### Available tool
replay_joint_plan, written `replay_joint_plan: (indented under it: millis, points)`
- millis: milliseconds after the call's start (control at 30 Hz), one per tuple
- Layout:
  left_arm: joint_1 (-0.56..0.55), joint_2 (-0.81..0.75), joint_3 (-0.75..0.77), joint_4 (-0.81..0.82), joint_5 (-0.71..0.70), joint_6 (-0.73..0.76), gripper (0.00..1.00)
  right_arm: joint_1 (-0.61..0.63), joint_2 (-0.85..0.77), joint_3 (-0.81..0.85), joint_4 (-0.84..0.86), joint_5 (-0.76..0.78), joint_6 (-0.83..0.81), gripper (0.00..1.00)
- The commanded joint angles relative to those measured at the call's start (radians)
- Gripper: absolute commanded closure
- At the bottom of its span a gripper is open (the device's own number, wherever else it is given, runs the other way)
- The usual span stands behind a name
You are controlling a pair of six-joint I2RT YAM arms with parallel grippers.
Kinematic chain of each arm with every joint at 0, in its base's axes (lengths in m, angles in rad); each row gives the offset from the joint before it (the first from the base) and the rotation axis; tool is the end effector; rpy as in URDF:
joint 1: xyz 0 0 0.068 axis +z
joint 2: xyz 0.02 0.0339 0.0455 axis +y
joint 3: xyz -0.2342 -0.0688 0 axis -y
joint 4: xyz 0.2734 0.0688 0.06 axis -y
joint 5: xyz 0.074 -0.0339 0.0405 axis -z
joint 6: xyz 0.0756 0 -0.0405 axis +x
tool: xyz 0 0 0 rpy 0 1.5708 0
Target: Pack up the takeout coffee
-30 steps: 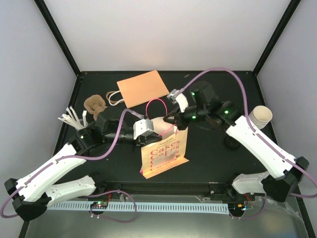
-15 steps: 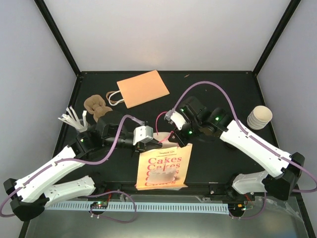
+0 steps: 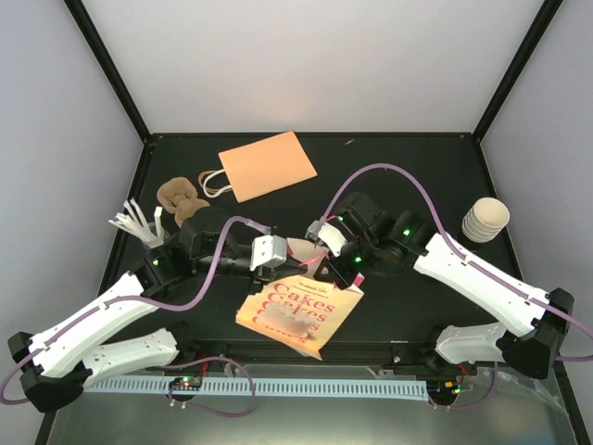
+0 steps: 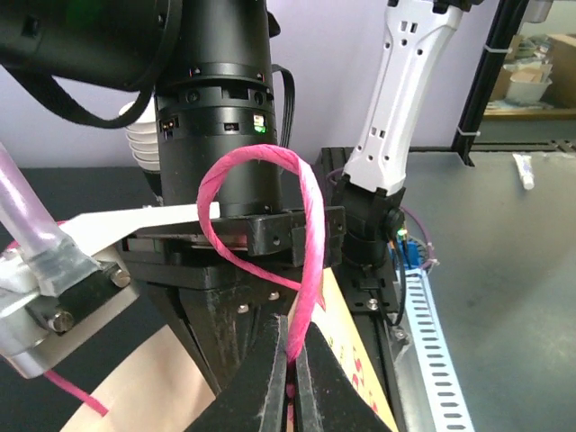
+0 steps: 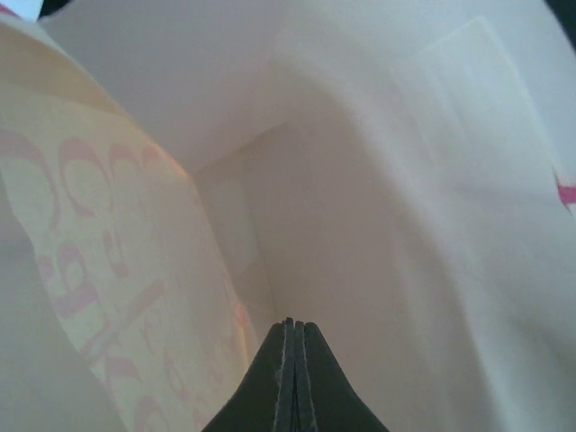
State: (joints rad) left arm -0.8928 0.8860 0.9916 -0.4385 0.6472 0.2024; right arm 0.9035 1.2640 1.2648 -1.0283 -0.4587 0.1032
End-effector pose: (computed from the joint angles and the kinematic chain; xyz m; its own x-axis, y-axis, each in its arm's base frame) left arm 0.1303 -0.2345 0.3395 -0.0040 0.2607 -0.9654 1.0000 0.0043 -0.0030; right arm 0.1568 0.2532 0.2756 -0.6141 -0.6302 -0.4752 -0.7869 0.4424 0.4303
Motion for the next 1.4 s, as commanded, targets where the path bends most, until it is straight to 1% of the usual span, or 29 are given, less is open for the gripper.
replay_joint_plan:
  millis: [0, 67, 133, 300, 433, 500, 733, 867, 933, 1033, 1133, 1367]
  points:
    - [-0.007, -0.003, 0.028, 0.074, -0.014, 0.122, 0.99, -0.004, -0.013, -0.008, 0.087, -0.049, 0.015, 0.99]
    - [-0.007, -0.005, 0.036, 0.035, 0.016, 0.218, 0.98, -0.038, -0.034, 0.004, 0.123, -0.078, 0.028, 0.99]
    - [-0.008, -0.005, 0.047, -0.053, 0.088, 0.378, 0.98, -0.073, -0.044, 0.017, 0.138, -0.119, 0.034, 0.99]
    - [-0.009, -0.005, 0.049, -0.142, 0.058, 0.529, 0.98, -0.09, -0.007, 0.063, 0.104, -0.124, 0.018, 0.99]
    - [-0.009, 0.02, 0.055, -0.187, 0.035, 0.587, 0.99, -0.161, -0.058, 0.026, 0.137, -0.157, 0.02, 0.99]
    - [-0.009, 0.026, 0.048, -0.197, 0.047, 0.618, 0.98, -0.17, -0.069, 0.014, 0.139, -0.174, 0.011, 0.99]
    - [-0.009, -0.027, 0.011, -0.192, 0.097, 0.773, 0.98, -0.171, -0.016, 0.031, 0.118, -0.221, -0.006, 0.99]
    - [-0.009, -0.039, 0.017, -0.198, 0.115, 0.824, 0.98, -0.169, 0.023, 0.047, 0.096, -0.233, -0.023, 0.99]
    - [-0.01, -0.035, 0.023, -0.199, 0.109, 0.845, 0.98, -0.155, 0.06, 0.073, 0.052, -0.211, -0.038, 0.99]
    - [-0.009, -0.029, 0.02, -0.191, 0.092, 0.887, 0.99, -0.076, 0.117, 0.125, -0.024, -0.119, -0.064, 0.99]
    - [-0.008, -0.016, 0.021, -0.161, 0.05, 0.902, 0.98, -0.03, 0.136, 0.146, -0.042, -0.078, -0.064, 0.99]
    - [-0.008, 0.041, 0.088, -0.181, 0.002, 0.961, 0.98, -0.019, 0.131, 0.141, -0.057, -0.04, -0.059, 0.99]
